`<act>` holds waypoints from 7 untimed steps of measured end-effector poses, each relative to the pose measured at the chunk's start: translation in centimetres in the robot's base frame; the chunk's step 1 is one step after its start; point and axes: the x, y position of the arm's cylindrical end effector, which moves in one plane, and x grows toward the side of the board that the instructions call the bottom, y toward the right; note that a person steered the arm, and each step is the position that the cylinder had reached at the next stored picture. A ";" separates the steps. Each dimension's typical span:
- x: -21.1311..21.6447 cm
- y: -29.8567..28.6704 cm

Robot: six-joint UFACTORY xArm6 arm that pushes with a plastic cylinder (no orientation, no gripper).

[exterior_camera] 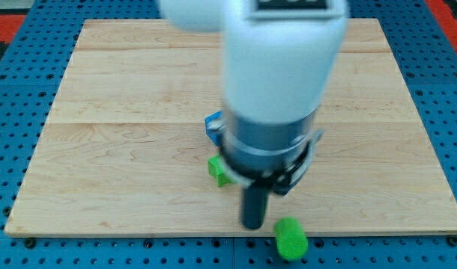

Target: Slide green star and blue triangle towards bottom right

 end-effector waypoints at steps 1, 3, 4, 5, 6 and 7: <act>0.1 0.0; -4.0 -6.1; -7.6 -5.5; -8.0 -0.1; -8.8 -3.8; -11.7 2.7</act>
